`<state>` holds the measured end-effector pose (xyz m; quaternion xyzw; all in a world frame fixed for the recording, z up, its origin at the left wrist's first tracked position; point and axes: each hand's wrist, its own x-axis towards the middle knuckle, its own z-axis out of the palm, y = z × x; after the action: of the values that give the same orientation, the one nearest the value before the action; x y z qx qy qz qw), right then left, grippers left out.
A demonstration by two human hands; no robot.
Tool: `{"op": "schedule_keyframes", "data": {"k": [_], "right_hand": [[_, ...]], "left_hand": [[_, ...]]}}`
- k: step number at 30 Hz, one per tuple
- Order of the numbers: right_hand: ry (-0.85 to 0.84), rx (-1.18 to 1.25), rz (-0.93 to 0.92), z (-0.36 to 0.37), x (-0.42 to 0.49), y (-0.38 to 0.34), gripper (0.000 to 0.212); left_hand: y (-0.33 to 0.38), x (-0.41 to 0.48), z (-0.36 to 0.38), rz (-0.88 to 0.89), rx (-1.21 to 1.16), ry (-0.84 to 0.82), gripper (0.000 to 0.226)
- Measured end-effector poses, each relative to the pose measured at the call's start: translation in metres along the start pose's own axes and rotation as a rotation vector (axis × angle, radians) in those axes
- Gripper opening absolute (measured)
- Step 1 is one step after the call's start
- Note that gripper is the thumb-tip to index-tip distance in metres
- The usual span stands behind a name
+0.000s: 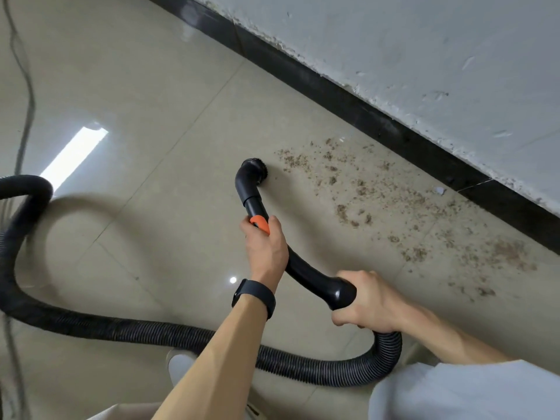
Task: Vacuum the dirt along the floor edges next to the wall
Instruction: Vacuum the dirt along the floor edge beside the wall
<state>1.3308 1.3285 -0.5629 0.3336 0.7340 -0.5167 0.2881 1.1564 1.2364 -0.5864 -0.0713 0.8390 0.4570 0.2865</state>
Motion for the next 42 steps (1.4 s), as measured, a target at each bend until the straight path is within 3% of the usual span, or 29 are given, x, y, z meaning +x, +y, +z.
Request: {"op": "schedule_keyframes", "data": {"k": [14, 31, 42], "right_hand": [[0.113, 0.138, 0.062, -0.009, -0.003, 0.012, 0.028], [0.152, 0.251, 0.091, -0.018, -0.016, 0.037, 0.028], [0.194, 0.320, 0.110, -0.026, -0.020, 0.053, 0.027]], "left_hand": [[0.024, 0.005, 0.041, 0.063, 0.069, -0.111, 0.042], [0.039, -0.008, 0.076, 0.178, 0.136, -0.248, 0.024], [0.044, -0.011, 0.104, 0.212, 0.168, -0.290, 0.035]]}}
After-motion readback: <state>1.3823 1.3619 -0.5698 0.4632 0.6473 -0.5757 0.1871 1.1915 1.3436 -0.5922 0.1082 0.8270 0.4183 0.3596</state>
